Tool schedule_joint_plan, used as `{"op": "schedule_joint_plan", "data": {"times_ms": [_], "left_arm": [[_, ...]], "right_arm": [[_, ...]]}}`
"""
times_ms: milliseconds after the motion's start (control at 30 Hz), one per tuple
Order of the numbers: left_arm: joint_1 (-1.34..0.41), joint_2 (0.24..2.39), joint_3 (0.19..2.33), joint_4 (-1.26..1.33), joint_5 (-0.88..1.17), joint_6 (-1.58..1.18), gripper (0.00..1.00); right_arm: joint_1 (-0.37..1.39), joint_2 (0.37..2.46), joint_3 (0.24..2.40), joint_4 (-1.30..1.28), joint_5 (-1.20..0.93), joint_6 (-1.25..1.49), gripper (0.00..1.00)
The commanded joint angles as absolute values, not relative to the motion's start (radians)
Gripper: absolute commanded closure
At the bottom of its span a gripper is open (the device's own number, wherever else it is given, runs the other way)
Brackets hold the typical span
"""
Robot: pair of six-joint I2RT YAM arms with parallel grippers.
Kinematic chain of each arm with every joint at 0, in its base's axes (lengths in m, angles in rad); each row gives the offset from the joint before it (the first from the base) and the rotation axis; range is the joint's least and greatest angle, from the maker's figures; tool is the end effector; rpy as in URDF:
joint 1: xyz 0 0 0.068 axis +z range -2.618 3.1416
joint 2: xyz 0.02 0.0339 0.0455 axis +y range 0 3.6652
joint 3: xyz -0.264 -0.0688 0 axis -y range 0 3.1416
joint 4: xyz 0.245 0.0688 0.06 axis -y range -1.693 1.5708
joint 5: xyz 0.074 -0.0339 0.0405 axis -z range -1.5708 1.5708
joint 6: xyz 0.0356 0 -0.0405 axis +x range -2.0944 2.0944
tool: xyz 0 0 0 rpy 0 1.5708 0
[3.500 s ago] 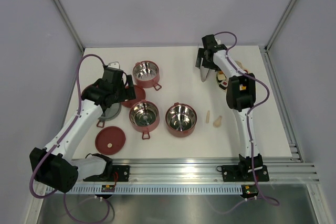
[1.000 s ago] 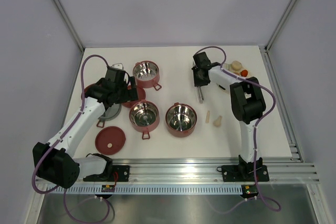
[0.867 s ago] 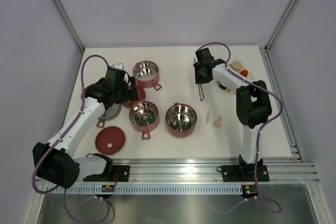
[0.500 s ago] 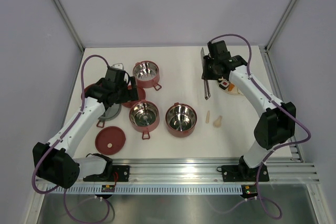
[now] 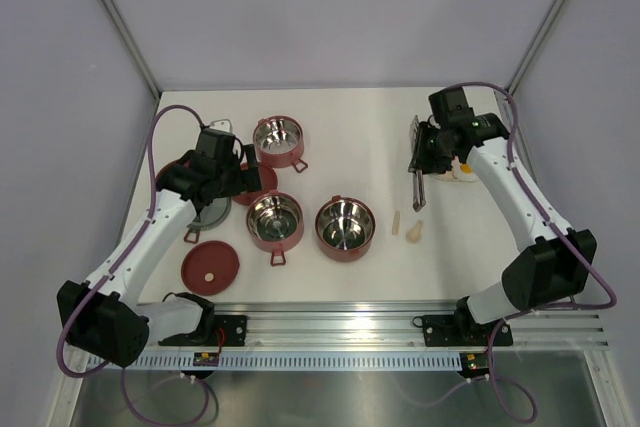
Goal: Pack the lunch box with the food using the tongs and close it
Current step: Pick up the clamp at the center of the board, then pick up the fake food from the plate.
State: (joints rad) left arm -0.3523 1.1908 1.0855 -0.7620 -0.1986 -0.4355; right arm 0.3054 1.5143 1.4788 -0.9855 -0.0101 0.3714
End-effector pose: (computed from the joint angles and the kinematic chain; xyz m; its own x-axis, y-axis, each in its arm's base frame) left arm 0.2300 -0.0771 0.3095 -0.7411 -0.1682 -0.6500 -0.1039 0.9852 -0.1365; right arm 0.2949 0.0934 0.3349 -0.8687 0.1066 -0.4838 0.0103 0.9802 0.1977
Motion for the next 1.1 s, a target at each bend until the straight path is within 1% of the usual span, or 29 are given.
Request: {"op": "schedule_joint_plan", "data": {"times_ms": [0,200,233,467,733,933,1067], "left_arm": [[-0.354,1.164,1.098,-0.738,-0.225,-0.419,0.01],[-0.353,1.16,1.098,-0.733,-0.244,-0.41,0.01],[-0.354,1.16,1.095,-0.732,-0.247,-0.408,0.01],[-0.354,1.166,1.111,-0.736,-0.239,-0.41,0.01],[-0.353,1.177,1.112,-0.736,-0.238,-0.416,0.01],[-0.354,1.192,1.114,-0.73,-0.233,-0.42,0.01],[-0.353,1.198,1.118,-0.727,-0.235,-0.419,0.01]], "right_arm": [[0.235,1.428,1.463,-1.031,-0.078,0.393,0.64],[0.172,1.381,1.444,-1.068,-0.074,0.368,0.6],[0.169,1.373,1.439,-1.071,-0.072,0.367,0.57],[0.15,1.381,1.414,-1.063,-0.094,0.365,0.52],[0.138,1.41,1.427,-1.032,-0.077,0.373,0.53],[0.138,1.42,1.427,-1.031,0.027,0.393,0.52],[0.138,1.42,1.398,-1.003,0.051,0.429,0.52]]}}
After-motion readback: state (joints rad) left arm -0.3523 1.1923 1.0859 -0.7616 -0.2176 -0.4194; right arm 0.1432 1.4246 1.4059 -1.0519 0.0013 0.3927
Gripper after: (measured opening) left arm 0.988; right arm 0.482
